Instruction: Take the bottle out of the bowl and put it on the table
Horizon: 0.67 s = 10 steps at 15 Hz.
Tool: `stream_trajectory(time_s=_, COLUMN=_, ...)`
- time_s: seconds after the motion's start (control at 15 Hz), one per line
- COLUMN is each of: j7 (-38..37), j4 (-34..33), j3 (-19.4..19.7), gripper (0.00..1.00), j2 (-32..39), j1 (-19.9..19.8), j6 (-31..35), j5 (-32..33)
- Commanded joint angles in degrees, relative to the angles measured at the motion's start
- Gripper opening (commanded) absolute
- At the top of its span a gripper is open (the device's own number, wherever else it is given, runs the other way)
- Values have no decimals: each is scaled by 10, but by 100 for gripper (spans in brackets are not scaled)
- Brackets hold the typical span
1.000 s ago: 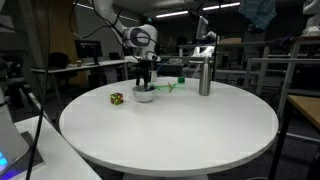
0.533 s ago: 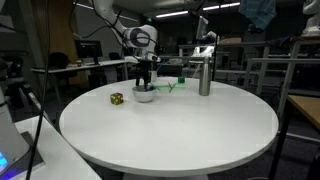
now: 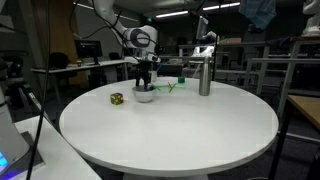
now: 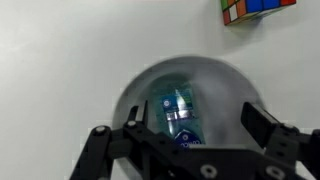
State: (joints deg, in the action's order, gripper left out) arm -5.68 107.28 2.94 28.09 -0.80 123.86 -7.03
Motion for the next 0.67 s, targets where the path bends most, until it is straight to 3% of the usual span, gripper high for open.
stream_trajectory(time_s=0.0, j7=11, j4=-18, j3=-5, gripper=100, j2=9, j1=-8, j6=-14, j5=8)
stream_trajectory(time_s=0.6, j7=8, j4=-66, j3=-6, gripper=100, j2=41, j1=-7, j6=-28, j5=10)
